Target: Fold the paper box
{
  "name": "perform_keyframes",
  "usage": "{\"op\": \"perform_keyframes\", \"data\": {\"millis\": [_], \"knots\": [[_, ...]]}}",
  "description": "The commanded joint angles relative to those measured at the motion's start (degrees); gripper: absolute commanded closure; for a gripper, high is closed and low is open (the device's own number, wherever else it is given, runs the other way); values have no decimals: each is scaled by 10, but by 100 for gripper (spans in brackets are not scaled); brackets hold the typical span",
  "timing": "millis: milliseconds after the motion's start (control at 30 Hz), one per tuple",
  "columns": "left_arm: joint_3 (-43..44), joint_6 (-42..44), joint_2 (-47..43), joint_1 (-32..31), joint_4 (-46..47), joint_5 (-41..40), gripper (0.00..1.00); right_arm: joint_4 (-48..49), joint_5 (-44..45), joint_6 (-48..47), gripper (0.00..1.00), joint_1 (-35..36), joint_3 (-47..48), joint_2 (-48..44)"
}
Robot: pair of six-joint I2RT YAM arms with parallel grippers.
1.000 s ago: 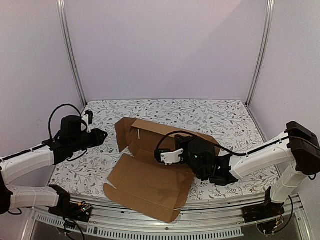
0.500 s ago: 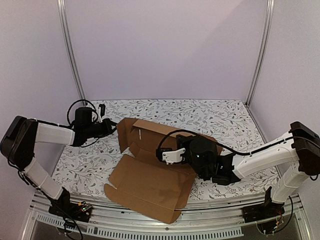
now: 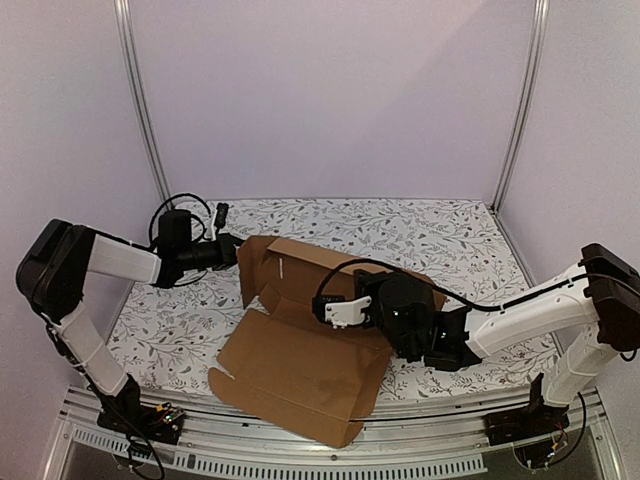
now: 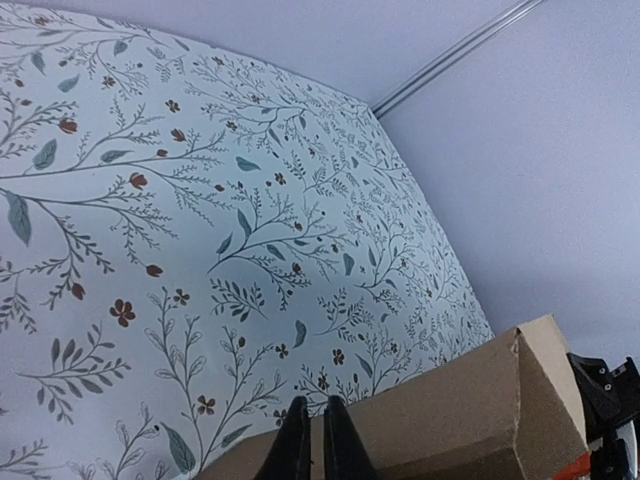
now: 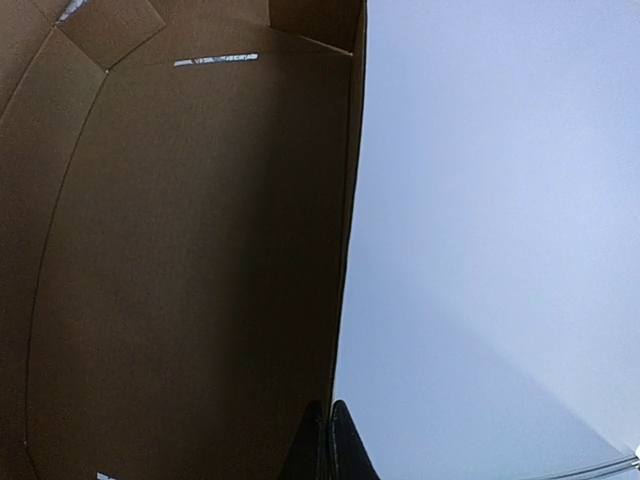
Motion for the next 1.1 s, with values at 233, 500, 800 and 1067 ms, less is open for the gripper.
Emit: {"op": "perform_keyframes", "data": {"millis": [233, 500, 800, 1067], "knots": [[-24, 19, -73, -32, -96, -26, 94, -22, 8, 14, 100, 7, 6, 10], [-22, 13, -101, -59, -127, -37, 94, -22, 13, 14, 100, 11, 9, 15], [3, 17, -135, -91, -188, -53, 94, -33, 12, 27, 100, 13, 6, 11], [16, 12, -151, -130, -218, -61, 93, -97, 8, 65, 100, 13, 5, -16]]}}
